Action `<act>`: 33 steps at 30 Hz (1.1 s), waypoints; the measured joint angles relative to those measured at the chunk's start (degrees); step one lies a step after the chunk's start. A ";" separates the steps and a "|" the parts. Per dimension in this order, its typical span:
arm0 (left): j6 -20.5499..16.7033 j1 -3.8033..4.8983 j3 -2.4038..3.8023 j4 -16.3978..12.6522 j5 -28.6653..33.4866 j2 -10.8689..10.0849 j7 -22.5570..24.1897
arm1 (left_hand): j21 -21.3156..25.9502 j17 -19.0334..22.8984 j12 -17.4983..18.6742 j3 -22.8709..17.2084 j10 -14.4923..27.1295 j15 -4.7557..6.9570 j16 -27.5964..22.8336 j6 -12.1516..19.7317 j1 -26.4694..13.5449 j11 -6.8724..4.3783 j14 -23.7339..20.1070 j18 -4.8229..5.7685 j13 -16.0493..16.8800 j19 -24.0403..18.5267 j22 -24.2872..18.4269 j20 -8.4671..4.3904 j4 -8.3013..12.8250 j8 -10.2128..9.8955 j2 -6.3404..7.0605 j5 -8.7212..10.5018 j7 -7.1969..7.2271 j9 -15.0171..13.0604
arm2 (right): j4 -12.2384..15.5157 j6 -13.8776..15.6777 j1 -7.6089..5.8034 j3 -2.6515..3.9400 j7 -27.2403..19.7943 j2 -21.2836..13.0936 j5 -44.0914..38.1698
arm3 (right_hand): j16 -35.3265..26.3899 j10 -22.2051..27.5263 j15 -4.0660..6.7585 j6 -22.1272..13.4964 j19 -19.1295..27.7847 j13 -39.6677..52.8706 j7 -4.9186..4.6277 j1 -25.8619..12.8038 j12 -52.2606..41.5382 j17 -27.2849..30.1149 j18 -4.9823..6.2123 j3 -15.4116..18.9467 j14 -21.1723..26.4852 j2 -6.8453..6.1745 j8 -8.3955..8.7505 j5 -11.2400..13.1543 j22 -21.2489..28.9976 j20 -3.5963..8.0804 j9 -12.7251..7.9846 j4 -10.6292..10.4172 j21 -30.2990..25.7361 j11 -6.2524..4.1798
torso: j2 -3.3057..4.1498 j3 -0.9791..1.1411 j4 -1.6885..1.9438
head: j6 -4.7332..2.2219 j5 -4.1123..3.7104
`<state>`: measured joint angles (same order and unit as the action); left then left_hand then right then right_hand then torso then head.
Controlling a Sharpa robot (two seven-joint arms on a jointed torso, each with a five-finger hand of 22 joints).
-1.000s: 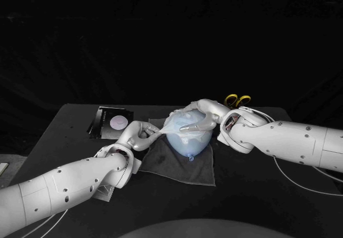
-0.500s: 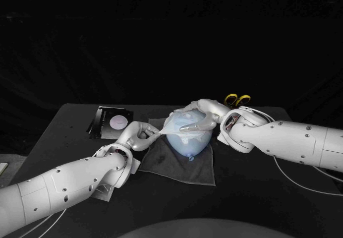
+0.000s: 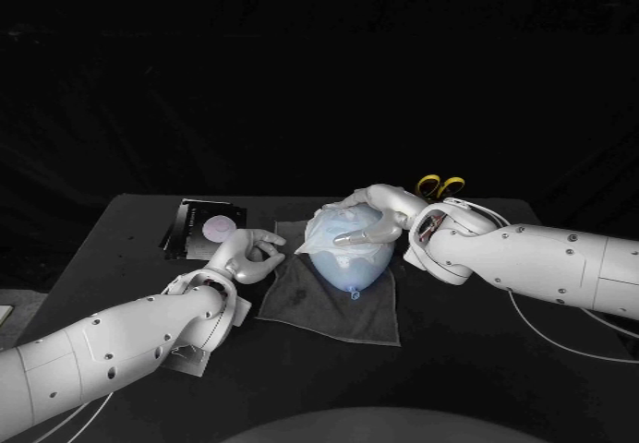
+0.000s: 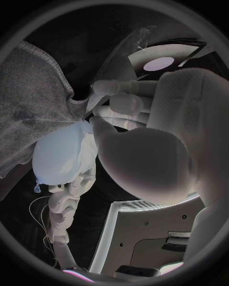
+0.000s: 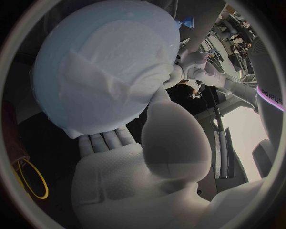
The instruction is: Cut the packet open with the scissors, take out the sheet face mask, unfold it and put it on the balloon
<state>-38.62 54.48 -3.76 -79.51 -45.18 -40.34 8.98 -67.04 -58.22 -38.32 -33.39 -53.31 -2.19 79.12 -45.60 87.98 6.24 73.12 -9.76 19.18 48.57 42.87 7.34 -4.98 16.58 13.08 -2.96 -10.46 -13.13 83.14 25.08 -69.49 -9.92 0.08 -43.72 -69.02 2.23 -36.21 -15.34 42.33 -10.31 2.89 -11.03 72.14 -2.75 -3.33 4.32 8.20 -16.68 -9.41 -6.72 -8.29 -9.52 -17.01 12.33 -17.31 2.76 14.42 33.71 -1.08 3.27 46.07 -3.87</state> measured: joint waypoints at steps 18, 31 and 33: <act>-0.61 -0.19 0.00 -6.42 -1.40 -1.60 10.05 | 2.57 12.99 -1.09 1.78 1.87 0.03 -5.39 -5.72 -3.37 -0.51 -9.12 -0.01 -1.47 -3.33 -1.45 1.66 1.57 6.26 -0.88 0.00 1.24 -2.14 | -0.08 -0.01 0.01 0.01 0.00 0.05 0.04 | 0.00 0.00 0.00 0.13 0.00 0.05 -0.13 0.07 0.03 -0.01 0.00 -0.18 0.00 0.07 -0.12 0.22 0.00 0.00 -0.17 0.18 0.00 0.00 | 0.10 -0.09 -0.07 | 0.12 0.02; -1.71 -0.27 0.01 -8.20 -6.87 0.07 14.63 | 2.57 2.84 -4.59 3.61 -0.31 1.27 0.28 -6.73 -4.76 -2.25 -1.20 0.02 0.04 -1.60 -1.58 0.24 0.73 7.52 -0.25 0.00 2.25 -2.70 | -0.37 -0.04 0.32 0.04 -0.08 0.30 0.23 | 0.00 0.09 0.00 0.13 0.00 0.03 -0.12 0.39 0.16 -0.02 0.00 -0.25 0.00 0.39 -0.10 0.22 0.00 0.00 -0.15 0.24 0.00 -0.09 | 0.04 0.00 -0.08 | 0.13 -0.18; -1.71 -0.27 0.00 -8.04 -8.01 0.47 14.62 | 2.11 0.84 -5.85 3.83 -0.38 1.50 1.35 -6.96 -4.76 -2.33 0.08 0.03 0.82 -0.70 -1.36 0.13 0.95 7.52 -0.25 0.00 2.49 -2.70 | -0.41 -0.04 0.40 0.05 -0.09 0.34 0.26 | 0.00 0.09 0.00 0.13 0.00 0.02 -0.12 0.39 0.16 -0.02 0.00 -0.25 0.00 0.39 -0.05 0.22 0.00 0.00 -0.15 0.24 0.00 -0.09 | 0.04 0.02 -0.09 | 0.11 -0.16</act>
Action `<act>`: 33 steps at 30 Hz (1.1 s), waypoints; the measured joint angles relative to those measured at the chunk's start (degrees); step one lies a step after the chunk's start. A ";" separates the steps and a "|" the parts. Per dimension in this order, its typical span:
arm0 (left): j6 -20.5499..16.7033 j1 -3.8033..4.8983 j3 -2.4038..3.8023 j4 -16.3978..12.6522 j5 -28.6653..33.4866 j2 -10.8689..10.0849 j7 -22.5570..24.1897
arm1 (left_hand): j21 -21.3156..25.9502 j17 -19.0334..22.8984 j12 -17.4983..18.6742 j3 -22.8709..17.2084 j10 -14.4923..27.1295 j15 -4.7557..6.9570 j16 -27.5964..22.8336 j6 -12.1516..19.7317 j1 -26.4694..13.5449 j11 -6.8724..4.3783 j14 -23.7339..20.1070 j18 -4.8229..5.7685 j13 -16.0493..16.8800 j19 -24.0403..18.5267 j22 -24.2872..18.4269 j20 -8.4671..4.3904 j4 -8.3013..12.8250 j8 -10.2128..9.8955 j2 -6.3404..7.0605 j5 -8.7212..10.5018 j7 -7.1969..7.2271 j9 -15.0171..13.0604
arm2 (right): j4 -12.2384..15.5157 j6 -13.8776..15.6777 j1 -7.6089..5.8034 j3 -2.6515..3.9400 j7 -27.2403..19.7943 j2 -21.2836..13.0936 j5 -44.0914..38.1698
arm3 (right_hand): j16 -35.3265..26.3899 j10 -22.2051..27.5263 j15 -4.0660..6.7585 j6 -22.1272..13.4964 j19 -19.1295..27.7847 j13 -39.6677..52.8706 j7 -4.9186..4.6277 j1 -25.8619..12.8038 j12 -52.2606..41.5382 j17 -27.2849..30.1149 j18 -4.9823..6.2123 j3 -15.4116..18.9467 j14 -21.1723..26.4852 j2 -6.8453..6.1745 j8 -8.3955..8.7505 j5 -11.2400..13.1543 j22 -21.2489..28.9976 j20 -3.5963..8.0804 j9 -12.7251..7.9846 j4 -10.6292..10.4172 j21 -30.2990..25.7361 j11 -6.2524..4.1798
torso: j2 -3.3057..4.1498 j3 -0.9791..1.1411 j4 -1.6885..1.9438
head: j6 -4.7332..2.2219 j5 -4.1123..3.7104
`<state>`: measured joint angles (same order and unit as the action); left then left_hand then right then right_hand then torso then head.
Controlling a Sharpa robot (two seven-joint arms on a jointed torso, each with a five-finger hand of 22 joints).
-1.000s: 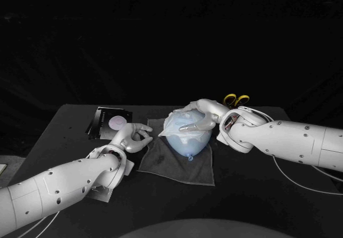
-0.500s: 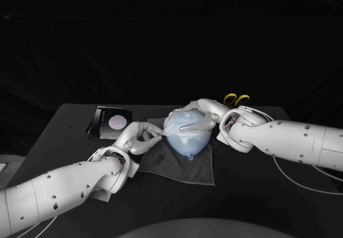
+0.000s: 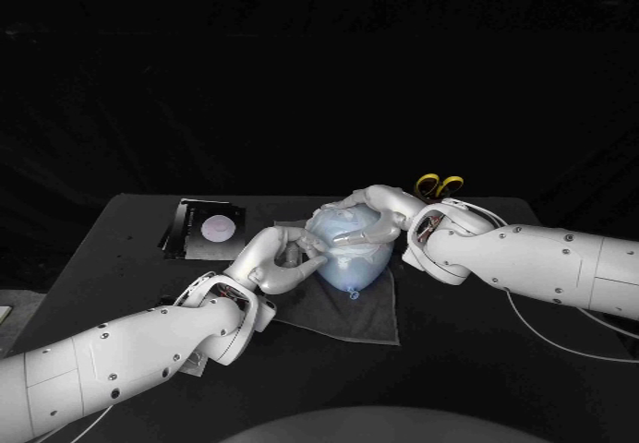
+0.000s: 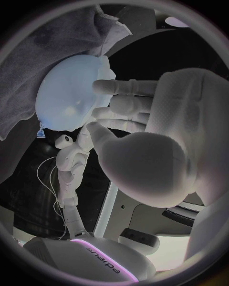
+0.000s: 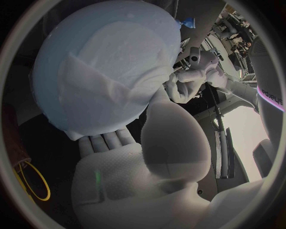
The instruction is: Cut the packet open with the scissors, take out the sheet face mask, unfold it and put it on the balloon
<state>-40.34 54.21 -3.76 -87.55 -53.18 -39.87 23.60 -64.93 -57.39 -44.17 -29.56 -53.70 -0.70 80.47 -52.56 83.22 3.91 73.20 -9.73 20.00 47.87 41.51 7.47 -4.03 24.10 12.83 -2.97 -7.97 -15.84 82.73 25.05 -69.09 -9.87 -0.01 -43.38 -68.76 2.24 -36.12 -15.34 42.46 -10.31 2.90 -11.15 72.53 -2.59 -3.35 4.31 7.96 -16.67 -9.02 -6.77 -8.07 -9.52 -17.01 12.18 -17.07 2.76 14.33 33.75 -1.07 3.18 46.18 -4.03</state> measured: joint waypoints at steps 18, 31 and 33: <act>0.12 0.01 0.06 3.61 -8.22 3.19 -5.61 | -3.97 -9.03 -7.68 2.06 1.19 0.47 3.90 -0.01 -1.21 -0.53 4.84 0.04 5.48 6.10 6.13 -0.81 -0.94 -1.25 1.21 0.00 0.47 1.03 | -0.13 0.03 0.29 0.05 -0.09 0.11 0.19 | 0.00 0.01 0.00 -0.10 0.00 0.01 0.09 -0.16 -0.17 0.09 0.01 -0.26 0.00 0.59 -0.03 0.00 0.00 0.00 -0.08 -0.07 0.00 -0.01 | 0.00 0.04 0.04 | -0.01 -0.01; 0.47 0.05 0.10 3.55 -10.17 3.51 -8.84 | -5.90 -11.92 -9.25 2.54 1.78 -0.11 5.12 2.29 -0.87 0.11 6.49 0.06 6.59 9.27 9.26 -0.68 -1.11 -3.27 0.87 0.00 -0.44 2.27 | -0.10 0.05 0.32 0.03 -0.05 -0.06 0.21 | 0.00 0.10 0.00 0.11 0.00 0.01 -0.12 -0.15 -0.16 0.08 0.00 -0.45 0.00 0.60 -0.01 -0.01 0.00 0.00 -0.12 0.03 0.00 -0.10 | -0.02 0.00 0.06 | 0.11 -0.16; 0.63 0.06 0.12 3.25 -10.30 3.41 -9.16 | -6.28 -12.62 -9.87 2.20 1.75 -0.03 5.47 0.60 -0.80 0.10 6.97 0.54 6.75 9.90 9.98 -0.70 -1.45 -3.02 0.46 0.00 -0.17 2.28 | -0.09 0.05 0.33 0.02 -0.05 -0.08 0.21 | 0.00 0.10 0.00 0.11 0.00 0.00 -0.12 -0.13 -0.15 0.14 0.00 -0.56 0.00 0.62 0.00 -0.01 0.00 0.00 -0.12 -0.08 0.00 -0.10 | -0.02 0.01 0.07 | 0.12 -0.16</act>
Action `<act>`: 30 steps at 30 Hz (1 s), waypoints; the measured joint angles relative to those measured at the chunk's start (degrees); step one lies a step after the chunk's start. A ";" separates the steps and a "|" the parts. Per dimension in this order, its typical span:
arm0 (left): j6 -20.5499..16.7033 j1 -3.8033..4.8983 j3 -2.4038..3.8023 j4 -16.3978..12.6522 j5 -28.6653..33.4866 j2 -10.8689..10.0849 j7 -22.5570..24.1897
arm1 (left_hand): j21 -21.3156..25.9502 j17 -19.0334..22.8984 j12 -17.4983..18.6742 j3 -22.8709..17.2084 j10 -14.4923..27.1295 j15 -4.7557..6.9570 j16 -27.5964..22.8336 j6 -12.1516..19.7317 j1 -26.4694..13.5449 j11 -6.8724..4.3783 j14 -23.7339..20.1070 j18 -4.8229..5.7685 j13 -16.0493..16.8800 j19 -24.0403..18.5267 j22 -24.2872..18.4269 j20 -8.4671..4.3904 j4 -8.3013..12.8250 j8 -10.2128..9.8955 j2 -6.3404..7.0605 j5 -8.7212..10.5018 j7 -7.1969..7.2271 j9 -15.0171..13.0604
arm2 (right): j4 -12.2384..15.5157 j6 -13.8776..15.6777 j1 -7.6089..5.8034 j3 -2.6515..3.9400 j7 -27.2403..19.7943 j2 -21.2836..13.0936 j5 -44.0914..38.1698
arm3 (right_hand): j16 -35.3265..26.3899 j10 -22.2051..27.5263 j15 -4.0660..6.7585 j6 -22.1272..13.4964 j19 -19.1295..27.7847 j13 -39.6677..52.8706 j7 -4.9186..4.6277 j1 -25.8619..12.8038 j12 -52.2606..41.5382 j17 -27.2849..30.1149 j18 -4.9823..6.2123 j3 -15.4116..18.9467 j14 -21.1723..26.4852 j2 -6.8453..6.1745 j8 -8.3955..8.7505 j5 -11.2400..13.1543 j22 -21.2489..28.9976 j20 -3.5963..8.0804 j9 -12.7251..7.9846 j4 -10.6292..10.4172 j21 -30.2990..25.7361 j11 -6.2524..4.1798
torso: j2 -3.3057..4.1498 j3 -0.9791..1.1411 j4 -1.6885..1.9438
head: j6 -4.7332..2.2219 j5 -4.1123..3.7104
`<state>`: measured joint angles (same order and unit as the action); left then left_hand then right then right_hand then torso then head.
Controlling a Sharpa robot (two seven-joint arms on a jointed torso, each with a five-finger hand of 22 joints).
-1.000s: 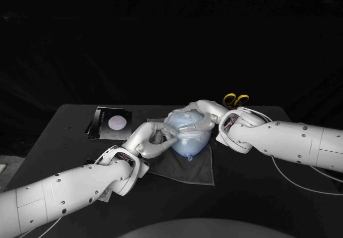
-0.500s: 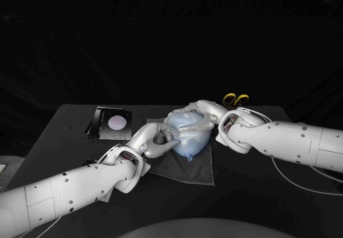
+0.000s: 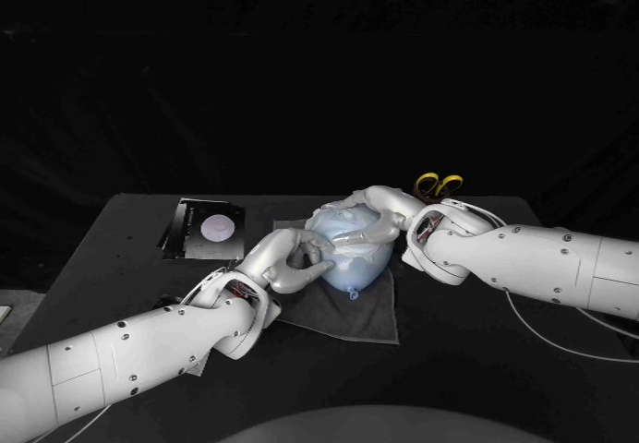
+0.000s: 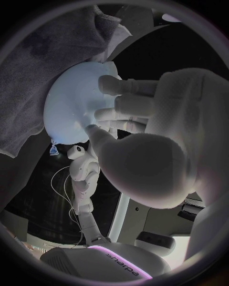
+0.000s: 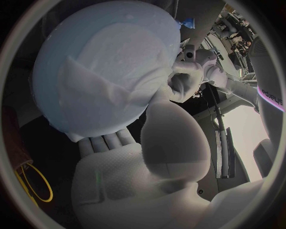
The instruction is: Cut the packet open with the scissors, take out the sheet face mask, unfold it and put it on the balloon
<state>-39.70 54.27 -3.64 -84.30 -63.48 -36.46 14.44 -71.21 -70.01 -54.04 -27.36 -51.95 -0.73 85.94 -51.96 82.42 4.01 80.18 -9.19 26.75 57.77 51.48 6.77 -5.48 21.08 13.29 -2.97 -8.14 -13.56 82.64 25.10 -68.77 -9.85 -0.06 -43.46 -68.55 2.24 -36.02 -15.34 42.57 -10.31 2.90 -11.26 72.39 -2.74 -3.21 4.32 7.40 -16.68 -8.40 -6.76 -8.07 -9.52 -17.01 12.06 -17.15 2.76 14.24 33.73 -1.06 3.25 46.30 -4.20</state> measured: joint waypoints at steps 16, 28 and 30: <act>3.91 -0.04 -0.11 -4.34 -0.34 -3.45 -1.72 | -1.47 -2.28 -1.54 -0.61 -1.95 1.33 0.68 -6.50 -0.68 -1.74 1.74 0.38 1.05 1.63 2.23 -0.62 -0.80 2.91 -1.40 0.00 2.38 -1.33 | 0.03 0.00 -0.01 0.02 -0.06 -0.07 0.02 | 0.00 0.01 0.00 -0.01 0.00 0.01 0.01 0.20 0.06 -0.01 0.00 0.00 0.00 0.20 0.17 0.00 0.00 0.00 -0.04 0.00 0.00 0.00 | -0.03 0.01 0.07 | 0.12 -0.10; 3.81 -0.11 -0.14 -6.95 2.93 -5.97 0.64 | 4.70 8.92 2.43 -3.03 0.75 0.17 -3.16 -0.36 0.46 0.06 -4.45 0.26 -1.13 -7.38 -8.28 -0.55 -0.77 -0.77 -1.38 0.00 0.07 -0.37 | 0.06 0.00 0.02 0.02 -0.11 -0.25 0.05 | 0.00 0.01 0.00 -0.10 0.21 0.01 0.10 0.20 0.16 -0.02 0.00 0.01 0.00 0.20 -0.03 0.22 0.00 0.21 -0.13 -0.01 0.00 -0.01 | -0.02 -0.04 0.09 | -0.16 -0.20; 2.88 -0.12 -0.14 -6.98 4.18 -6.03 1.86 | 6.38 13.57 4.05 -3.10 1.41 -0.30 -5.20 0.45 0.25 0.72 -7.53 -0.59 -2.17 -8.94 -10.15 -0.06 -0.84 -1.37 -0.66 0.00 -0.62 -0.28 | 0.07 0.00 0.02 0.02 -0.12 -0.25 0.05 | 0.00 0.01 0.00 -0.11 0.21 0.01 0.11 0.20 0.16 -0.02 0.00 0.01 0.00 0.20 -0.03 0.23 0.00 0.21 -0.12 -0.01 0.00 -0.01 | -0.02 -0.04 0.07 | -0.21 -0.14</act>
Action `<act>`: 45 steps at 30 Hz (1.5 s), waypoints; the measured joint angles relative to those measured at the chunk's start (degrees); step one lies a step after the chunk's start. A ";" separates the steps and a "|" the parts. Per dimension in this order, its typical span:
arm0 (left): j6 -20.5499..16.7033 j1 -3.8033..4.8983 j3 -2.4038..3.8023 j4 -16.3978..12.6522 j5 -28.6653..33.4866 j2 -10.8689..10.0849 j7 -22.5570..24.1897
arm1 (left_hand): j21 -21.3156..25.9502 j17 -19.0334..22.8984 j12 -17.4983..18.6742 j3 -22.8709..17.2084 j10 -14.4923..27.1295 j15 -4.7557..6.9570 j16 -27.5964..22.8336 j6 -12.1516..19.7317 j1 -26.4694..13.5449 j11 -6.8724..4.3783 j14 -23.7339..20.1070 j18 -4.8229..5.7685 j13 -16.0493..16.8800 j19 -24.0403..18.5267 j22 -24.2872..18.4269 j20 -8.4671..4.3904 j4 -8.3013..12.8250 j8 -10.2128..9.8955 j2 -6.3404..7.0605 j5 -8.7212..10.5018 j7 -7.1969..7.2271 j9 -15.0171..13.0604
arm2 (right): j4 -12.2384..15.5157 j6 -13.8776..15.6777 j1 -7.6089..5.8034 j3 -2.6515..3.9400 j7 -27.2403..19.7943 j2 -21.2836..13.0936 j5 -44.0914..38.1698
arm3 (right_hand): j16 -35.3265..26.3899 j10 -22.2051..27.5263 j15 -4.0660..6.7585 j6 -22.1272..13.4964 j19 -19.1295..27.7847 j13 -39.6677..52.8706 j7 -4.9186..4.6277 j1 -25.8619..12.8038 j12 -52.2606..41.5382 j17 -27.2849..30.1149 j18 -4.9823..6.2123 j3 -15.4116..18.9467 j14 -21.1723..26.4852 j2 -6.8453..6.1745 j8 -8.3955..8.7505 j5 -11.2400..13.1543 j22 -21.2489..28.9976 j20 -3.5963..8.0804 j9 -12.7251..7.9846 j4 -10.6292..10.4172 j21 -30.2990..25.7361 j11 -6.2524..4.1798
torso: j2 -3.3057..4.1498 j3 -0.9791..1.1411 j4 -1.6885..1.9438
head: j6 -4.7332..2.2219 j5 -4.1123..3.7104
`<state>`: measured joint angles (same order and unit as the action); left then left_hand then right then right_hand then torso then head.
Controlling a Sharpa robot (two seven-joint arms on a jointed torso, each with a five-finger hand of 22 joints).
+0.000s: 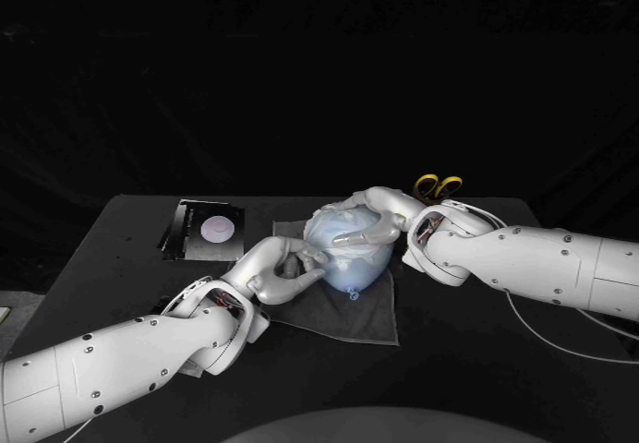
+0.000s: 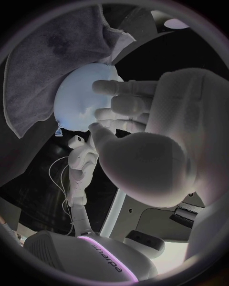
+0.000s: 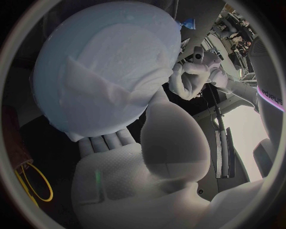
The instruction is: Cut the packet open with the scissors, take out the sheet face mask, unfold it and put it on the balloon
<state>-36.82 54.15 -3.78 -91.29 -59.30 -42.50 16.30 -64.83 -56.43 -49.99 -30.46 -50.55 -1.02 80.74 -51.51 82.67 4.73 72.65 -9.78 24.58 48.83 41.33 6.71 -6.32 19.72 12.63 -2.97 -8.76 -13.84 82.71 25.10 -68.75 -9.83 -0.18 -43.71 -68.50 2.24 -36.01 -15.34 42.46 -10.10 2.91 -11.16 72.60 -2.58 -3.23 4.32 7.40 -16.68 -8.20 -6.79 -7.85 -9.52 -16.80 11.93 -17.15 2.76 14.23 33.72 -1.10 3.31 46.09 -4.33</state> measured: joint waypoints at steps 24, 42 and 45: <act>-5.27 -0.01 0.06 7.10 -2.93 5.06 -3.29 | -0.02 -8.55 -4.18 5.65 0.05 -0.10 3.09 -0.01 -0.17 0.06 4.35 0.03 1.87 3.38 1.27 0.65 -0.88 0.80 1.98 0.00 0.58 -0.82 | -0.09 0.00 0.11 0.01 -0.11 0.18 0.06 | 0.00 0.19 0.00 0.11 0.00 0.00 -0.12 0.00 -0.17 0.07 0.00 -0.48 0.00 0.63 0.24 0.00 0.00 0.00 -0.01 0.01 0.00 -0.19 | 0.07 0.11 -0.13 | 0.14 0.35; -6.75 0.00 0.09 7.44 -3.74 6.33 -3.84 | -3.78 -13.86 -7.59 6.15 0.16 0.83 5.07 -2.02 1.70 -1.06 7.26 0.08 4.00 7.50 6.62 -0.15 -1.26 2.36 0.12 0.00 1.42 -1.40 | -0.21 0.00 0.21 0.03 -0.12 0.24 0.28 | 0.00 0.47 0.00 0.11 -0.01 -0.03 -0.11 -0.01 -0.13 0.06 0.00 -0.47 0.00 0.62 0.01 0.00 0.00 -0.01 -0.05 0.01 0.00 -0.05 | 0.02 0.05 -0.09 | 0.05 0.26; -6.74 0.00 0.11 7.27 -3.72 6.38 -3.82 | -4.09 -14.16 -7.89 5.77 0.16 0.91 5.07 -2.74 1.81 -1.06 7.34 0.09 4.09 7.56 7.10 -0.21 -1.19 2.83 0.01 0.00 1.69 -1.59 | -0.21 0.00 0.23 0.03 -0.12 0.25 0.29 | 0.00 0.39 0.00 0.10 -0.01 -0.04 -0.11 -0.01 -0.13 0.05 0.00 -0.47 0.00 0.62 0.02 0.00 0.00 -0.01 -0.05 0.00 0.21 0.03 | 0.02 0.06 -0.08 | 0.05 0.27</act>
<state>-43.56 54.15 -3.67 -84.02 -63.02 -36.12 12.49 -68.91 -70.59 -57.88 -24.69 -50.39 -0.11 85.81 -54.25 84.48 3.66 79.99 -9.69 28.67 56.39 48.44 6.51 -7.51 22.55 12.64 -2.97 -7.07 -15.43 82.50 25.10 -68.52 -9.80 -0.30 -43.45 -68.21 2.24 -35.62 -15.34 42.57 -10.11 2.88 -11.27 72.59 -2.71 -3.18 4.32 6.93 -16.68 -7.58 -6.77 -7.85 -9.52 -16.80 11.89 -17.15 2.97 14.26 33.73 -1.04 3.23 46.14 -4.06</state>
